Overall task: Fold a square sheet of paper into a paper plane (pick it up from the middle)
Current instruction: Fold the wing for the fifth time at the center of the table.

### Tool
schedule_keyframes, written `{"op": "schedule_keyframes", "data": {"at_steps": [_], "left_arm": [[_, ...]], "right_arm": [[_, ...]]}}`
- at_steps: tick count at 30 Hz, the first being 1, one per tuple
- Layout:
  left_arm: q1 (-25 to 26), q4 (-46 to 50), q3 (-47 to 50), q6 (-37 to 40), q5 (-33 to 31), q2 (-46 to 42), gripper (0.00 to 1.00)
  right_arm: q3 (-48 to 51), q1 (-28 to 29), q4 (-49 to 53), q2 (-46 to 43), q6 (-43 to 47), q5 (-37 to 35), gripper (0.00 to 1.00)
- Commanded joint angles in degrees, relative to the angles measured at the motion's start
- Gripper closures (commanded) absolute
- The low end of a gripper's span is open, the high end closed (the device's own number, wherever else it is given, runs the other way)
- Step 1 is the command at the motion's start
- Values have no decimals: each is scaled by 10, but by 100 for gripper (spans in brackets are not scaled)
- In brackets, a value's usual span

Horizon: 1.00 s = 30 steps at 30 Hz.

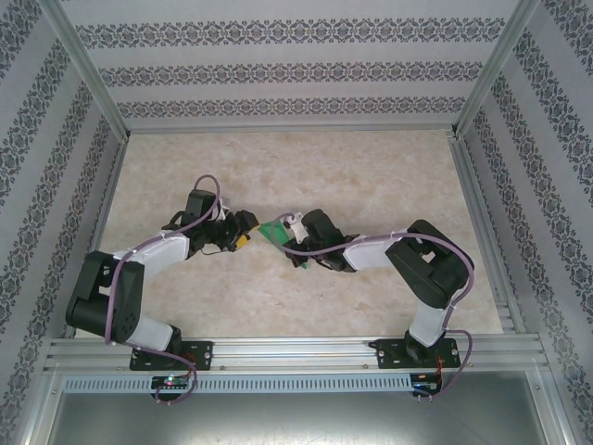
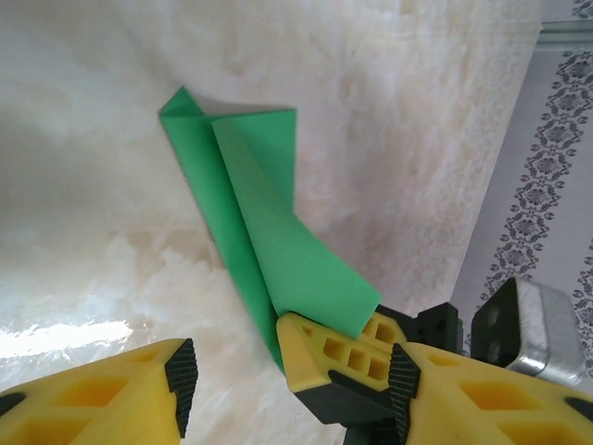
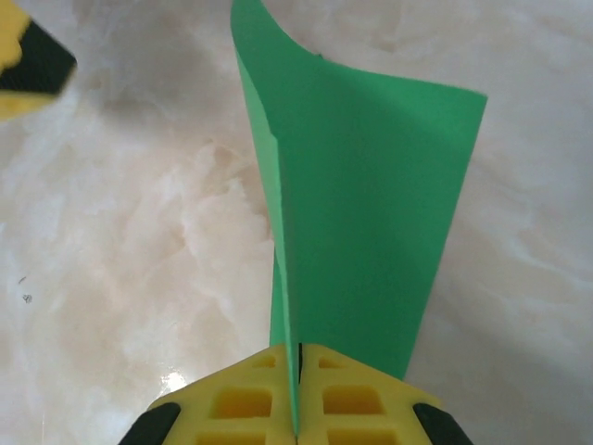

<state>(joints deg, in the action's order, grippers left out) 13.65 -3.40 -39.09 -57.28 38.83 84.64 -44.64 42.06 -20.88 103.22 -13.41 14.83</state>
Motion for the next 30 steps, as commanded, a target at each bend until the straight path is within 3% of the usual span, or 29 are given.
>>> {"op": "schedule_keyframes", "data": {"at_steps": [1,8,23,30], "left_arm": [[19,-109,21,-30,33,27,44],[42,-213,31,-69,57,93,55],[54,-247,-9,-72,55,167,77],[54,-249,-11,-87,52,191,82]], "right_arm": [[-14,-10,5,24,-69,63,95],[-11,-16,-24,41,-113,103,93],[-27,-26,16,46,-121,130,87],[-32,-38,40,22,-119,142,75]]}}
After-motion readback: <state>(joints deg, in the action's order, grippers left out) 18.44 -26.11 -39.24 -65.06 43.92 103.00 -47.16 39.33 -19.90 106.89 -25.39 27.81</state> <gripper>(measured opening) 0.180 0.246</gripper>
